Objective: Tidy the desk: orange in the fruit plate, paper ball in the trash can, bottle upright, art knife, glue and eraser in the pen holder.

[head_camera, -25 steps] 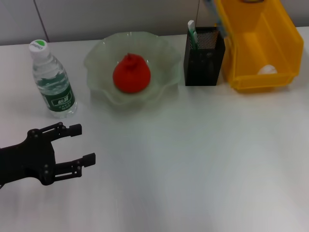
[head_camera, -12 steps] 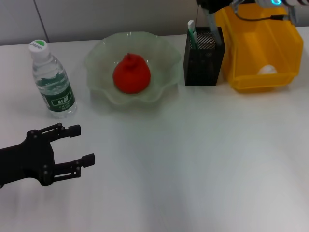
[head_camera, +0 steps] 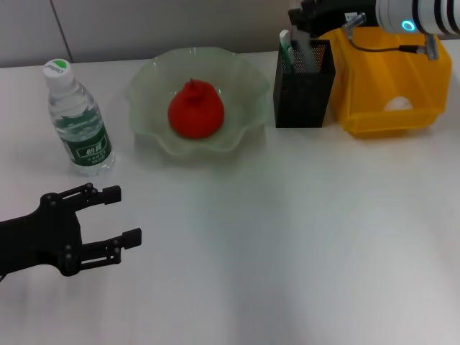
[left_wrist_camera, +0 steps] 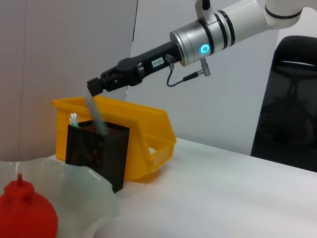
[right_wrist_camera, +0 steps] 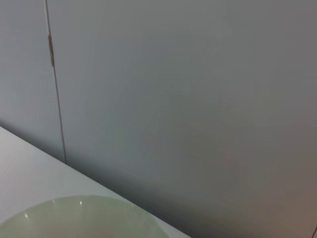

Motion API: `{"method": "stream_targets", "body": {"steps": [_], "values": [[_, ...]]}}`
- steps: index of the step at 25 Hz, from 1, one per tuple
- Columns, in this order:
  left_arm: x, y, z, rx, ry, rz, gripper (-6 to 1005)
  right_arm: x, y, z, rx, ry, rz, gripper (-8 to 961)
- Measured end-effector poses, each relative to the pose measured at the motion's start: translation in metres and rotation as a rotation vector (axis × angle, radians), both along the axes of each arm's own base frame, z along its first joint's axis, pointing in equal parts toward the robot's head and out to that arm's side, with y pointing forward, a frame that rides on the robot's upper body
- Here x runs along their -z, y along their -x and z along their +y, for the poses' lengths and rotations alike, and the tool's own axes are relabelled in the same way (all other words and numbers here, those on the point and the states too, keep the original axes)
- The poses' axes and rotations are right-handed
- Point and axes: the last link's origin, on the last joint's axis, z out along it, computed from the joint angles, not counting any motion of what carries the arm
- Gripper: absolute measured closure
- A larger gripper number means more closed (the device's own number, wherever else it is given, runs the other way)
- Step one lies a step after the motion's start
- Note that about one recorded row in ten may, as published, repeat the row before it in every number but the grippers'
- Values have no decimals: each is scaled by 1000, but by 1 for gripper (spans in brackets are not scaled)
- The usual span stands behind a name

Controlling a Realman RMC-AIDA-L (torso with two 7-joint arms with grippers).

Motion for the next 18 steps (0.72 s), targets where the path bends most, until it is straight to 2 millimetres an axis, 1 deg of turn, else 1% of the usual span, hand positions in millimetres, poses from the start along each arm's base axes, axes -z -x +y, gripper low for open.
{"method": "stream_targets", "body": {"steps": [2, 5, 6, 7, 8, 9, 10, 11, 12, 13, 16, 17, 18], "values": [[0, 0, 0, 0, 0, 0, 184, -2, -2, -2, 11, -2, 9, 699], [0, 0, -1, -1, 1, -1, 185, -10, -2, -6, 8, -16, 13, 613], [0, 0, -1, -1, 2, -2, 185, -10, -2, -6, 8, -16, 13, 585], [0, 0, -1, -2, 5, -2, 185, -19, -1, -12, -1, -23, 19, 556], [0, 0, -1, -2, 5, -2, 185, -19, -1, -12, -1, -23, 19, 528], [0, 0, -1, -7, 18, -4, 185, -24, 0, -19, -10, -18, 26, 499], [-1, 0, -1, -8, 24, -5, 185, -35, 1, -37, -37, 2, 57, 478], [-1, 0, -1, -8, 24, -5, 185, -35, 1, -37, -37, 2, 57, 456], [-1, 0, -1, -8, 24, -5, 185, -42, 0, -61, -87, 45, 102, 435], [-4, -1, -1, 0, 36, -8, 185, -42, 0, -61, -87, 45, 102, 413], [-9, -3, -2, 13, 51, -15, 185, -45, -15, -102, -185, 107, 141, 349], [-9, -3, -2, 13, 51, -15, 185, -40, -28, -123, -245, 145, 153, 328], [-9, -3, -2, 13, 51, -15, 185, -40, -28, -123, -245, 145, 153, 306]]}}
